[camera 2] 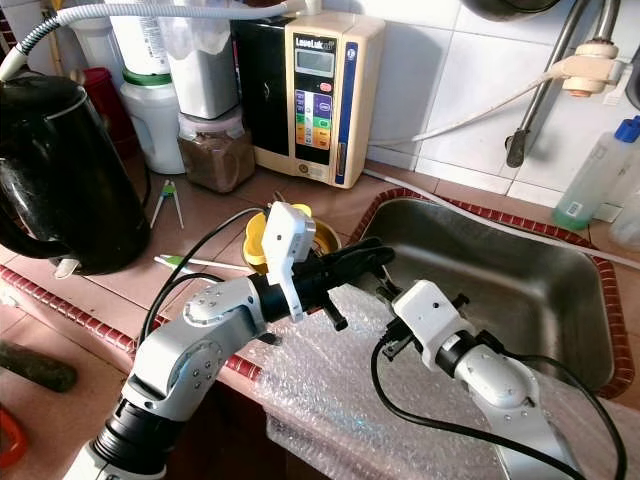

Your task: Kitchen organization

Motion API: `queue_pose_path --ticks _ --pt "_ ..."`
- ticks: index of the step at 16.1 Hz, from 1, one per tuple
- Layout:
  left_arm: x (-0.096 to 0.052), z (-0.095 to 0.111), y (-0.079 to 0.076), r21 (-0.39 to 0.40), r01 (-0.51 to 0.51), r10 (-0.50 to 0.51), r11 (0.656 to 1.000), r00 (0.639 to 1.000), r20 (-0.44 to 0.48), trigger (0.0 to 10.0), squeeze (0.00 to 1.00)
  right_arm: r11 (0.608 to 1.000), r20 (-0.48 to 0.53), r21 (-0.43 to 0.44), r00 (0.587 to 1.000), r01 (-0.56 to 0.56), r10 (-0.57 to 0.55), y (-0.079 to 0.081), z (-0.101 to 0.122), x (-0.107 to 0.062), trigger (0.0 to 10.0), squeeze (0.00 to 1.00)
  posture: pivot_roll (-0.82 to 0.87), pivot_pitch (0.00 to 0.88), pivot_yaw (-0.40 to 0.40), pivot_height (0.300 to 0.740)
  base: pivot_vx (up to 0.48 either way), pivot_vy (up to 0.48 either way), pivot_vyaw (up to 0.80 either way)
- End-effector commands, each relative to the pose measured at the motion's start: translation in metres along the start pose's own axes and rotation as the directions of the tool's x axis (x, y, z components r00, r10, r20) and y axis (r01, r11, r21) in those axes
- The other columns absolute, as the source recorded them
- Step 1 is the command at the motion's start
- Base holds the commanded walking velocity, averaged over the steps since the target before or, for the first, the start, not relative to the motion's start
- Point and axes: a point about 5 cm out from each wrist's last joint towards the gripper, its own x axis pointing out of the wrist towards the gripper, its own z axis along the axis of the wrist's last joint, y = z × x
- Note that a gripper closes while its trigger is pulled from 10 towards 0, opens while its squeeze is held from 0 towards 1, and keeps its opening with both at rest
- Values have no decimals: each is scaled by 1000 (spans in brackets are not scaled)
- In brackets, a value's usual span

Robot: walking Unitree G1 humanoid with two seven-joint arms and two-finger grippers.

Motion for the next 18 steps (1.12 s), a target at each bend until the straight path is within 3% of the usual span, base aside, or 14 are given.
queue_pose_path --ticks 1,2,5,7,15,17,18 --pt "-1 2 5 14 -29 30 999 1000 -9 10000 690 1000 27 -17 1000 14 -14 -4 5 1 0 0 65 0 15 740 0 0 0" --pt "-1 1 7 7 -41 41 999 999 -4 10000 1000 1000 28 -21 999 17 -16 -4 5 1 0 0 65 0 15 740 0 0 0" --pt "-3 6 15 -15 -68 68 998 997 37 10000 1000 999 32 -29 999 35 -34 -7 6 1 0 0 64 0 16 740 0 0 0" --pt "-7 13 25 -77 -128 135 989 986 96 10000 1000 997 40 -45 997 65 -64 -11 7 0 0 0 59 0 18 740 0 0 0" --pt "-23 6 34 -67 -165 168 984 985 46 10000 1000 988 29 -81 991 130 -128 -24 5 -4 0 0 57 0 15 740 0 0 0" --pt "-36 -4 34 -49 -171 171 984 985 2 10000 1000 972 11 -115 979 203 -203 -36 3 -6 0 0 59 0 12 740 0 0 0" --pt "-44 -7 36 -43 -189 188 981 982 -13 10000 1000 950 -10 -143 959 278 -282 -49 0 -9 0 0 59 0 11 740 0 0 0"
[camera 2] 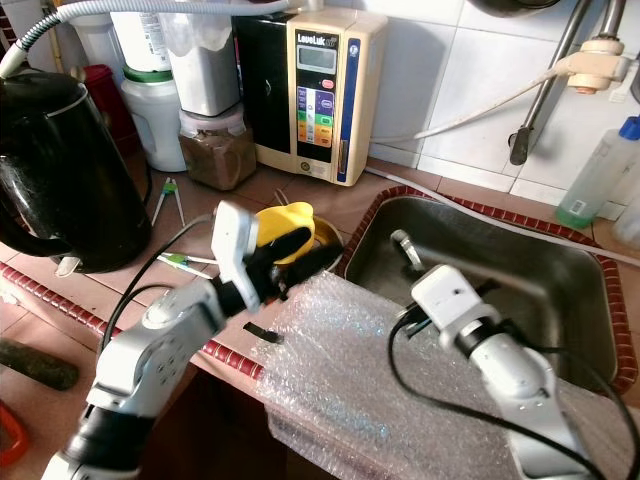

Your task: Kitchen organization

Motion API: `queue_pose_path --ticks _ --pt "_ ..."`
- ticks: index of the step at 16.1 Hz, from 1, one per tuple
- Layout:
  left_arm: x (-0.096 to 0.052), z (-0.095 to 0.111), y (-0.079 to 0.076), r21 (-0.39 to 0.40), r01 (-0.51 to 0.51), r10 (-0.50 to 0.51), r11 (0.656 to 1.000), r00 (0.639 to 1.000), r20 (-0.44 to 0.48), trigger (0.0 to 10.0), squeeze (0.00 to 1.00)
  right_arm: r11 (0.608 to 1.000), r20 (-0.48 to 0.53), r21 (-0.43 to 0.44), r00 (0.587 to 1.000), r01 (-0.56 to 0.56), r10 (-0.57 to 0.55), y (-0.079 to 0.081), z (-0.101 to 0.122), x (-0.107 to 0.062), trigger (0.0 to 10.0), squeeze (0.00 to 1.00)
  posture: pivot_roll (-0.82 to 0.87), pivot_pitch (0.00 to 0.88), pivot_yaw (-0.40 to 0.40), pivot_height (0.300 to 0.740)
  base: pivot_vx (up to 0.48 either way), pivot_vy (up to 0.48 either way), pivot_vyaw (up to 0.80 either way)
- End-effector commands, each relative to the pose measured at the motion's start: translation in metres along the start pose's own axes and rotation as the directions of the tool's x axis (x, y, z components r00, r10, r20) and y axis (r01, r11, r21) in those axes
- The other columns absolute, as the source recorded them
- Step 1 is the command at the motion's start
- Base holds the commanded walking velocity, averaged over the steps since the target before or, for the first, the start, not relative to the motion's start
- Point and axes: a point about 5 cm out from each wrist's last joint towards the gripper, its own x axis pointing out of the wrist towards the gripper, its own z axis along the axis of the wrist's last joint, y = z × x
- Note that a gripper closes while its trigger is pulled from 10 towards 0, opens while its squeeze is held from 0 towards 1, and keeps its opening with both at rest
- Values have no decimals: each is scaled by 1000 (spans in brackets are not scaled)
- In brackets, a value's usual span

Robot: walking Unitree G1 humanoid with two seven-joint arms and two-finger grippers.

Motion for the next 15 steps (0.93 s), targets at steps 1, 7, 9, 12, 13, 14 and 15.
queue_pose_path --ticks 1,7,9,12,13,14,15 --pt "-3 4 -2 32 7 -7 999 1000 -1 10000 1000 994 -17 -40 995 99 -100 -21 -2 -1 0 0 62 0 9 740 0 0 0" --pt "-16 -11 -7 28 11 -9 1000 998 -68 10000 1000 973 -62 -121 977 196 -205 -51 -11 2 0 0 70 0 8 740 0 0 0" --pt "-27 -22 -11 23 23 -20 999 993 -119 10000 1000 972 -160 -141 965 186 -208 -59 -32 4 0 0 73 0 10 740 0 0 0" --pt "-37 -32 -10 26 16 -12 1000 986 -166 10000 1000 980 -234 -106 954 167 -187 -55 -50 5 0 0 73 0 10 740 0 0 0" --pt "-42 -37 -8 34 15 -8 999 981 -196 10000 1000 984 -273 -81 946 159 -175 -51 -59 5 0 0 88 0 9 740 0 0 0" --pt "-44 -38 -8 36 21 -13 999 977 -212 10000 1000 985 -293 -74 940 158 -173 -48 -65 5 0 0 88 0 9 740 0 0 0" --pt "-44 -38 -8 39 22 -13 999 976 -217 10000 1000 986 -318 -59 933 156 -167 -45 -71 5 0 0 88 0 9 740 0 0 0"
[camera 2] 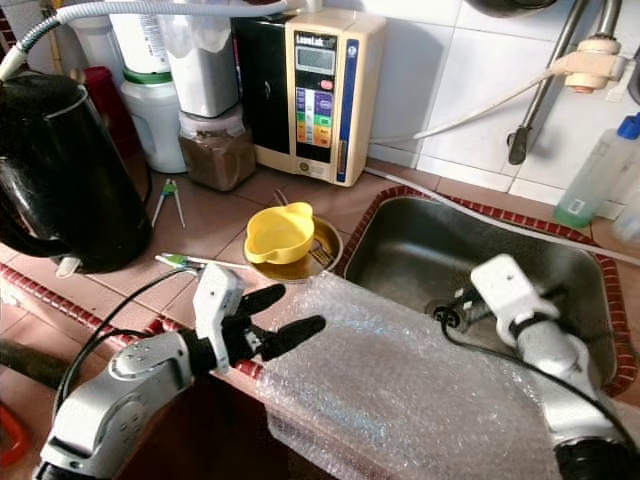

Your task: Kitchen organization

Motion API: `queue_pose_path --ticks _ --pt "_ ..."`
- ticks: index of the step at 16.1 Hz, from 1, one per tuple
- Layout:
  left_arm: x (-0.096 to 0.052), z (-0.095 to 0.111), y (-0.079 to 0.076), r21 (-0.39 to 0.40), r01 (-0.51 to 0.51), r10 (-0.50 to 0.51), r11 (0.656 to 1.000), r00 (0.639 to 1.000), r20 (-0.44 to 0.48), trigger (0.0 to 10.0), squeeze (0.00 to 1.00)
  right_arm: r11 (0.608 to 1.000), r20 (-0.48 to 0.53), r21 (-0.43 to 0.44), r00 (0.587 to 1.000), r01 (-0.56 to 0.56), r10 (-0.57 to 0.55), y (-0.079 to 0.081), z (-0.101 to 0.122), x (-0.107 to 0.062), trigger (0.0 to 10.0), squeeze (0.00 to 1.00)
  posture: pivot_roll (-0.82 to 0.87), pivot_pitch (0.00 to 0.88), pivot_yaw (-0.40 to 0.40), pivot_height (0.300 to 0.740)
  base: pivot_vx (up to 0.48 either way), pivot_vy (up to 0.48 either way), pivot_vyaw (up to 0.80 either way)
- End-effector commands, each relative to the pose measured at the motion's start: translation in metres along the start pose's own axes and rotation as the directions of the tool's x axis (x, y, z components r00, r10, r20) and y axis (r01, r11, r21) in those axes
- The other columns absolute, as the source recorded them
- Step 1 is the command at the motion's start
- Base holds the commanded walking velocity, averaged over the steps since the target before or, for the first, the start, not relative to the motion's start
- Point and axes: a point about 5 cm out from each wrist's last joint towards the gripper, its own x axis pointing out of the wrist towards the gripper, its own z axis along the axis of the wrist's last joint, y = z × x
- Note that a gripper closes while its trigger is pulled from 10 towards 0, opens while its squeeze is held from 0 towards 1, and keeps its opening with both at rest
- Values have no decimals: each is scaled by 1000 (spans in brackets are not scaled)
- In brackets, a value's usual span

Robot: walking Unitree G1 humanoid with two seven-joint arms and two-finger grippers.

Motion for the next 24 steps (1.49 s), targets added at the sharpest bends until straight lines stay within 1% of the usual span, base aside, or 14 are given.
queue_pose_path --ticks 1,2,3,4,5,9,11,14,16,17,18,19,22,24 --pt "1 3 -4 24 21 -21 999 1000 -5 10000 1000 1000 -10 -6 1000 11 -11 -1 0 3 275 0 97 0 12 740 0 0 0" --pt "2 4 -3 29 19 -19 999 1000 -1 10000 1000 1000 -53 5 999 -7 7 2 -8 2 8941 0 97 0 12 740 0 0 0" --pt "5 8 -2 17 4 -4 1000 1000 13 10000 1000 999 -87 37 996 -6 9 7 -16 0 10000 0 94 0 15 740 0 0 0" --pt "5 8 -1 12 1 -2 1000 1000 15 10000 1000 999 -87 44 996 -7 11 8 -17 0 10000 0 94 0 15 740 0 0 0" --pt "6 9 -1 41 1 -2 999 1000 14 10000 1000 998 -88 59 996 -11 16 10 -19 0 10000 1000 93 0 17 740 0 0 0" --pt "10 12 2 44 -20 19 999 999 27 10000 1000 992 -116 125 993 -13 28 20 -25 -4 10000 1000 87 0 23 740 0 0 0" --pt "11 13 3 46 -24 23 999 999 29 10000 1000 982 -166 184 984 -33 64 25 -31 -6 10000 1000 87 0 23 740 0 0 0" --pt "14 16 4 47 -37 35 998 998 45 10000 1000 922 -206 381 967 -62 151 34 -37 -7 10000 1000 87 0 21 740 0 0 0" --pt "15 17 6 45 -53 51 998 997 54 10000 1000 939 -212 340 969 -50 128 29 -37 -8 10000 1000 87 0 21 740 0 0 0" --pt "15 18 8 44 -80 77 996 995 66 10000 1000 936 -210 351 972 -23 102 26 -36 -8 10000 1000 91 0 16 740 0 0 0" --pt "15 21 13 46 -125 121 991 989 88 10000 1000 934 -209 357 975 8 72 22 -35 -8 10000 1000 91 0 16 740 0 0 0" --pt "16 24 19 45 -177 171 983 979 110 10000 1000 950 -208 313 977 20 47 19 -31 -8 10000 1000 90 0 17 740 0 0 0" --pt "15 30 28 37 -255 247 966 958 146 10000 1000 956 -155 289 988 43 3 15 -20 -9 10000 1000 88 0 16 740 0 0 0" --pt "14 32 45 29 -410 401 912 902 159 10000 1000 967 -15 228 994 109 -108 6 5 -12 10000 1000 82 0 17 740 0 0 0"
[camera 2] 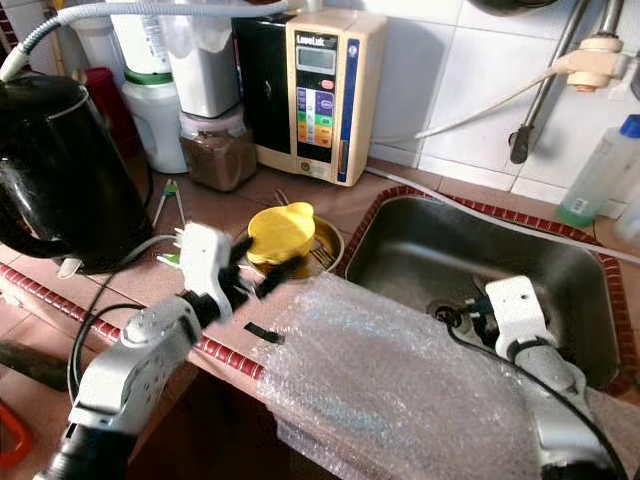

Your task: Kitchen organization

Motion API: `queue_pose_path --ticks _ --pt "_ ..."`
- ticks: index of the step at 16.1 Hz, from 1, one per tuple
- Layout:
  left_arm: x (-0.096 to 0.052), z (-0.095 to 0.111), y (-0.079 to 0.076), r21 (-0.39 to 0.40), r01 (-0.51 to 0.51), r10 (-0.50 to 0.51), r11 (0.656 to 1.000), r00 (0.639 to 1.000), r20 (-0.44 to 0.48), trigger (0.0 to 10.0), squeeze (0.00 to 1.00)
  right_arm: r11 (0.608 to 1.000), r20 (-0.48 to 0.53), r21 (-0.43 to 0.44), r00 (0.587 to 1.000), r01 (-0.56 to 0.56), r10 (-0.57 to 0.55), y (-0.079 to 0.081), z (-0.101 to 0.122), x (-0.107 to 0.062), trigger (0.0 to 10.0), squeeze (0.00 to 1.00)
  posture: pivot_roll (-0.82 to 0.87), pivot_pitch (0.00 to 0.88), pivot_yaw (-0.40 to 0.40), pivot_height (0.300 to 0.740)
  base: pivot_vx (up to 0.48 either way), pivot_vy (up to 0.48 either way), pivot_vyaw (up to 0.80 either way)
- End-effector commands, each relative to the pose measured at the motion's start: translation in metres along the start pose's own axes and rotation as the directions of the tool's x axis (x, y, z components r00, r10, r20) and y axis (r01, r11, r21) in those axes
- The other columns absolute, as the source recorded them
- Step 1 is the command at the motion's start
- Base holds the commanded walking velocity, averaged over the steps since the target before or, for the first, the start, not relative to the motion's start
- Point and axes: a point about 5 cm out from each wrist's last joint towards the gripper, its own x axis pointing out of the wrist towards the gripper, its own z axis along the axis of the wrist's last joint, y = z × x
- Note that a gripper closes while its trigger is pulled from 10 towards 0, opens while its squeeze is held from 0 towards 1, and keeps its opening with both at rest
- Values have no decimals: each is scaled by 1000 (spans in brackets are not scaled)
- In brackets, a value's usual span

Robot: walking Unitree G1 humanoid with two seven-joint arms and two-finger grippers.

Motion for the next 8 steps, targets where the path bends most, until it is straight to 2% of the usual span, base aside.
queue_pose_path --ticks 1,2,3,5,6,7,8 --pt "2 1 8 19 -71 71 997 997 -3 10000 1000 999 83 -25 996 26 -24 -1 18 -2 10000 1000 79 0 17 740 0 0 0" --pt "2 3 17 13 -163 163 986 986 20 10000 1000 1000 188 -28 982 9 -4 4 36 -8 10000 1000 77 0 18 740 0 0 0" --pt "0 3 19 11 -201 200 980 979 34 10000 1000 1000 250 -22 968 -22 27 9 47 -12 10000 1000 74 0 20 740 0 0 0" --pt "-2 4 24 -8 -265 265 964 962 60 10000 1000 994 329 -22 938 -105 106 23 61 -19 10000 1000 73 0 20 740 0 0 0" --pt "-2 5 27 -41 -301 304 953 950 76 10000 1000 975 370 -74 902 -211 223 41 69 -29 10000 1000 74 0 18 740 0 0 0" --pt "-2 3 34 -34 -363 364 931 930 43 10000 1000 920 373 -163 841 -356 391 68 72 -43 10000 1000 74 0 18 740 0 0 0" --pt "-1 0 36 -40 -381 381 924 924 13 10000 1000 894 369 -183 815 -409 448 78 72 -49 10000 1000 77 0 13 740 0 0 0"
